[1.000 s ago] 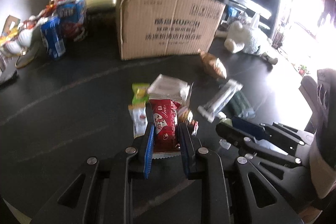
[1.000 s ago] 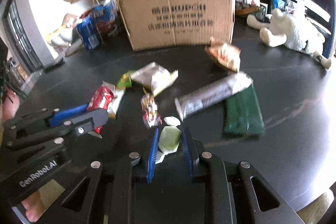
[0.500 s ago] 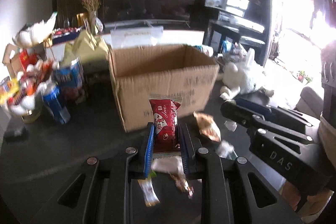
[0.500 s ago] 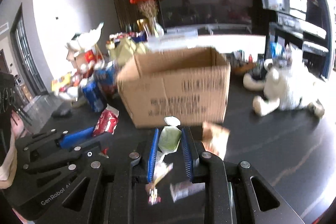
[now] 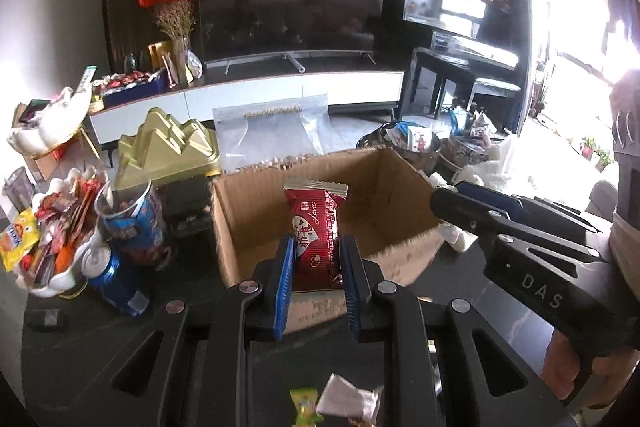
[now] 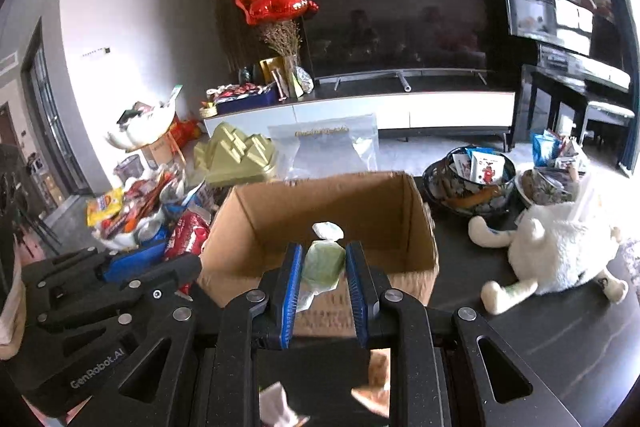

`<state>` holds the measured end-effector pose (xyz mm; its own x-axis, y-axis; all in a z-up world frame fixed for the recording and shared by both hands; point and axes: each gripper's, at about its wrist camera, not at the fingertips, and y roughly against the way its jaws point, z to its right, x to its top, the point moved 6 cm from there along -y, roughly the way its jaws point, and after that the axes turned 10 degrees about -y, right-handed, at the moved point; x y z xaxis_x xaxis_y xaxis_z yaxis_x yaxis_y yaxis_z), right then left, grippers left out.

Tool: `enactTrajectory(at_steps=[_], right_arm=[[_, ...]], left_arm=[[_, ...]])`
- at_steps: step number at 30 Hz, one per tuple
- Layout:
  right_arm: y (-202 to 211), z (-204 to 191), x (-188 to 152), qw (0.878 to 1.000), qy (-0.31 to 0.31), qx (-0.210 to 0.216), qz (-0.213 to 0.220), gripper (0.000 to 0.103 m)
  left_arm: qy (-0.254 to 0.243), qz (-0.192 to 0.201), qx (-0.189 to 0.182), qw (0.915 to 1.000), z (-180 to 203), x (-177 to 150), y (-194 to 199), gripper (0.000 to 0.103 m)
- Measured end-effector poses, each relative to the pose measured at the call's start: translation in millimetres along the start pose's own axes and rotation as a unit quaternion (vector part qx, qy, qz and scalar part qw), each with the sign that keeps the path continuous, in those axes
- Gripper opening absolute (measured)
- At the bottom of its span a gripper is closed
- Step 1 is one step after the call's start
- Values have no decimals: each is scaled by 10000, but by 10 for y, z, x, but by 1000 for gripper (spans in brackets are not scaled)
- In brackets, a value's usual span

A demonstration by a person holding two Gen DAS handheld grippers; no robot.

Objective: Organize snacks
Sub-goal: 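Open both tools over the box, releasing the red packet and candy, then grasp the small white-gold packet with the left tool while the right tool grasps a wrapped candy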

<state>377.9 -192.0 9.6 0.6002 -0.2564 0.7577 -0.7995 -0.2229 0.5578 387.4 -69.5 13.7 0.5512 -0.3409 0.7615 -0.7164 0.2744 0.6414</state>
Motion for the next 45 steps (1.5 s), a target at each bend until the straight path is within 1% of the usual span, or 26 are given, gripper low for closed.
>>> enactTrajectory(at_steps=[4, 7, 11, 12, 13, 14, 16, 18, 20, 22, 24, 25, 27, 32, 36, 40, 41, 45], right_arm=[[-234, 49, 179, 9996, -182, 116, -167, 24], [-381, 75, 266, 9997, -152, 76, -189, 24], [-553, 124, 290, 9996, -77, 23, -273, 24], [-582, 136, 293, 9996, -69, 10, -286, 24], [-626, 160, 282, 9994, -75, -38, -323, 25], [-664, 185, 266, 9992, -103, -79, -368, 31], [-695, 235, 242, 9989, -184, -96, -418, 36], [-677, 264, 196, 9987, -245, -81, -435, 37], [-601, 270, 117, 9987, -250, -132, -419, 37], [-489, 237, 21, 9990, -215, -44, -399, 37], [-394, 193, -84, 9988, -224, 35, -435, 38], [-332, 160, -157, 9986, -217, 112, -458, 40], [-234, 102, -277, 9985, -193, 164, -487, 41], [51, -72, -609, 9987, -2, 266, -429, 41], [243, -203, -796, 9988, 225, 242, -350, 41], [403, -296, -957, 9985, 427, 218, -265, 41], [429, -312, -1003, 9983, 456, 222, -278, 41], [476, -331, -1213, 9975, 473, 278, -447, 41]], left_arm=[[34, -161, -74, 9998, -61, 127, -250, 23], [58, -297, -83, 9995, -115, 161, -435, 23], [119, -408, -59, 9991, -199, 171, -624, 24], [165, -413, -70, 9990, -217, 167, -653, 29], [190, -424, -89, 9989, -227, 163, -668, 32], [226, -428, -77, 9988, -243, 155, -676, 36], [239, -422, -24, 9988, -259, 135, -656, 37], [200, -433, 51, 9988, -241, 81, -591, 43], [91, -372, 140, 9992, -200, -5, -464, 46], [-7, -312, 236, 9992, -150, -116, -319, 50], [-8, -301, 234, 9993, -122, -214, -203, 50], [-13, -295, 172, 9994, -96, -270, -139, 50], [-13, -253, 57, 9997, -54, -409, 7, 51], [-74, -120, 196, 9997, -26, -698, 317, 51], [-13, -97, 161, 9998, -23, -894, 523, 51], [15, -66, 110, 9999, -4, -1043, 677, 53], [1, -81, 98, 9999, 19, -1085, 700, 55], [-86, -198, 114, 9997, 89, -1302, 736, 55]])
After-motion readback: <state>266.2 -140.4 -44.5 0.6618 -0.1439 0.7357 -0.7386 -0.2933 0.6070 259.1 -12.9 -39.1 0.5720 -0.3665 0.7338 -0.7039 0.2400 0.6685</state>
